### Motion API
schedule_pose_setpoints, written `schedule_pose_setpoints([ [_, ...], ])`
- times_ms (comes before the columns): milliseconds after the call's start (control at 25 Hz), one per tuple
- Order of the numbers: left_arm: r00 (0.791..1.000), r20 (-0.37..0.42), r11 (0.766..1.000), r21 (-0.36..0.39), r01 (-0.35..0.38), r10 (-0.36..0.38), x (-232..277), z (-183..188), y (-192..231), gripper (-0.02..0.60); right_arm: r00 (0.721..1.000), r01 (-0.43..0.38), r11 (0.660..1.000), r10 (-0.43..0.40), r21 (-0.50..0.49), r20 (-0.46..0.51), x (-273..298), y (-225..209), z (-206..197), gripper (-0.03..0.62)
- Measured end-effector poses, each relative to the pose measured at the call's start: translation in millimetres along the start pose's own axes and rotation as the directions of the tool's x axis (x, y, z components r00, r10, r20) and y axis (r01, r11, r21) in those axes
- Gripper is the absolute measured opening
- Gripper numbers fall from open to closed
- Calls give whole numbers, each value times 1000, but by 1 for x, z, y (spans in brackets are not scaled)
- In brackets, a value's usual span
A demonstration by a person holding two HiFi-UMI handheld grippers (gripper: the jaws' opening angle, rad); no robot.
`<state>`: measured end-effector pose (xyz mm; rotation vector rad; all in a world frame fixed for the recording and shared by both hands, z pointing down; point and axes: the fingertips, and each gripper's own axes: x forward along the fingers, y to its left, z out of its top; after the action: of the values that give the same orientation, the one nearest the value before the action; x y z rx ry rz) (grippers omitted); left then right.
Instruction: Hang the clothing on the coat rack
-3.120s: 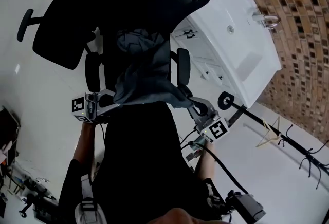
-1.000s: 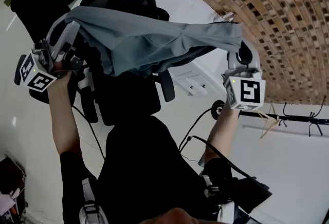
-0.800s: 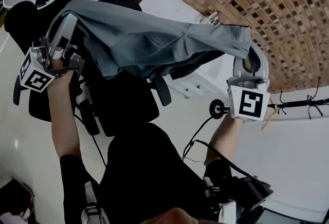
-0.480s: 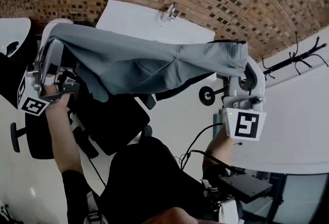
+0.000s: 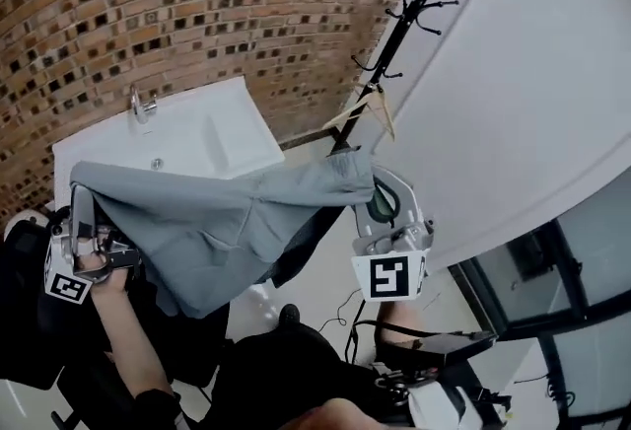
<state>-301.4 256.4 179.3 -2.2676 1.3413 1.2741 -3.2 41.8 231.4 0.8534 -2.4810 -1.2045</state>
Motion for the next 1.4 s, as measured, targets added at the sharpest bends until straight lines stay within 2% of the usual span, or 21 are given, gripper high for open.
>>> schedule_pose_setpoints([
  [120,997,42,994,-93,61,-57,55,-70,1,20,997,18,998,-22,-55,-78,-16,-38,-70,14],
  [280,991,89,970,-210,121,-105,124,-149,16,20,986,55,996,-64,-64,-151,-38,-88,-137,14],
  [480,984,113,929,-331,166,-136,210,-223,49,20,967,153,985,-166,-82,-195,-52,-156,-187,14],
  [720,988,93,897,-414,153,-125,293,-298,102,20,942,219,969,-240,-112,-235,-33,-222,-235,14],
  [920,983,107,870,-458,184,-152,347,-355,163,20,912,266,947,-308,-180,-272,12,-266,-276,14],
  [1200,970,137,836,-491,244,-202,435,-400,281,20,860,366,897,-428,-248,-278,116,-330,-305,14],
  [1280,969,136,831,-497,249,-208,472,-408,313,20,846,405,875,-468,-266,-254,147,-358,-308,14],
  [1400,977,119,837,-504,213,-177,528,-424,360,20,802,504,831,-551,-235,-229,193,-426,-311,14],
])
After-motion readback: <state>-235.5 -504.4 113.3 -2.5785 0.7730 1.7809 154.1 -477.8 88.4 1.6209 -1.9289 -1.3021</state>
